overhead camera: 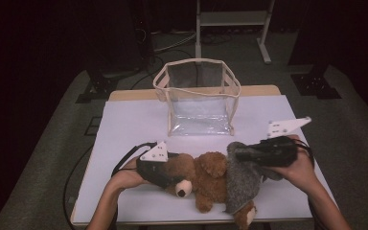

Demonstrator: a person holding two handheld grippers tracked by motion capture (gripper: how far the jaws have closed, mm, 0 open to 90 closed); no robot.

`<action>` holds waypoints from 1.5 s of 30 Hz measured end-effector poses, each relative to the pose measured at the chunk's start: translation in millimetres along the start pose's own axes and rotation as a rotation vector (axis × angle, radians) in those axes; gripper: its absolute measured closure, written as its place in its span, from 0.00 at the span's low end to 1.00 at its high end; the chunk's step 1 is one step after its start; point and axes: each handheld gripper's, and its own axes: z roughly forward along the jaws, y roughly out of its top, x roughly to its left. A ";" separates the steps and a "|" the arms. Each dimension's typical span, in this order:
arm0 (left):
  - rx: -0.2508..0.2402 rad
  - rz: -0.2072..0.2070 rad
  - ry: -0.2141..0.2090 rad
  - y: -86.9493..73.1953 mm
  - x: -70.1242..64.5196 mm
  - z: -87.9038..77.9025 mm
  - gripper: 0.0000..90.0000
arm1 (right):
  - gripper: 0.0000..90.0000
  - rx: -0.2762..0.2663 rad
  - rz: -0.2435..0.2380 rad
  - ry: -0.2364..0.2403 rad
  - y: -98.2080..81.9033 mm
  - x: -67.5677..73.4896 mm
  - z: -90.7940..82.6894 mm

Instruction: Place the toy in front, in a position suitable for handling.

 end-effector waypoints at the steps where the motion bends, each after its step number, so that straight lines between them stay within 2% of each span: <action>1: 0.002 0.003 0.001 0.2 -0.2 -0.1 0.29 | 0.84 0.020 -0.017 0.003 4.0 0.4 9.2; 5: 0.004 0.003 0.002 0.9 -1.0 0.4 0.29 | 0.84 0.057 -0.032 0.051 19.5 -1.8 39.7; 8: 0.014 0.019 0.004 1.9 -1.5 0.2 0.28 | 0.84 0.072 -0.038 0.087 29.8 -2.8 59.5; 11: 0.013 0.018 0.004 1.7 -1.8 0.3 0.28 | 0.84 0.123 -0.046 0.084 33.4 -3.5 79.8; 13: 0.014 0.019 0.002 1.3 -1.7 0.4 0.28 | 0.84 0.182 -0.051 0.062 29.4 -5.4 92.3; 15: 0.014 0.022 -0.001 1.3 -2.0 0.5 0.28 | 0.84 0.216 -0.035 0.067 22.9 -8.4 97.4; 17: 0.008 0.018 -0.003 1.3 -1.7 0.5 0.28 | 0.83 0.215 -0.032 0.057 19.6 -10.1 92.2; 23: 0.007 0.017 -0.003 1.9 -2.6 0.6 0.28 | 0.84 0.227 -0.022 -0.013 10.1 -15.1 68.5; 28: 0.013 0.026 -0.007 2.6 -3.2 1.8 0.27 | 0.84 0.182 -0.029 0.025 15.0 -8.6 70.1; 31: 0.008 0.022 -0.008 1.2 -2.8 1.2 0.27 | 0.84 0.168 -0.061 0.055 23.5 0.3 75.7; 33: 0.007 0.021 -0.008 0.9 -2.7 0.9 0.27 | 0.84 0.189 -0.087 0.049 24.4 3.4 78.1; 35: 0.007 0.020 -0.009 0.9 -2.8 0.8 0.27 | 0.84 0.184 -0.082 0.039 20.9 2.4 74.6; 38: 0.005 0.019 -0.008 0.9 -2.9 0.7 0.27 | 0.84 0.155 -0.046 0.021 9.2 -3.2 57.6; 41: 0.010 0.020 -0.007 1.5 -2.7 0.7 0.27 | 0.84 0.107 0.008 0.010 -9.2 -9.4 33.3; 45: 0.011 0.020 -0.007 2.2 -2.6 1.0 0.27 | 0.84 0.067 0.074 -0.032 -31.4 -15.6 -0.5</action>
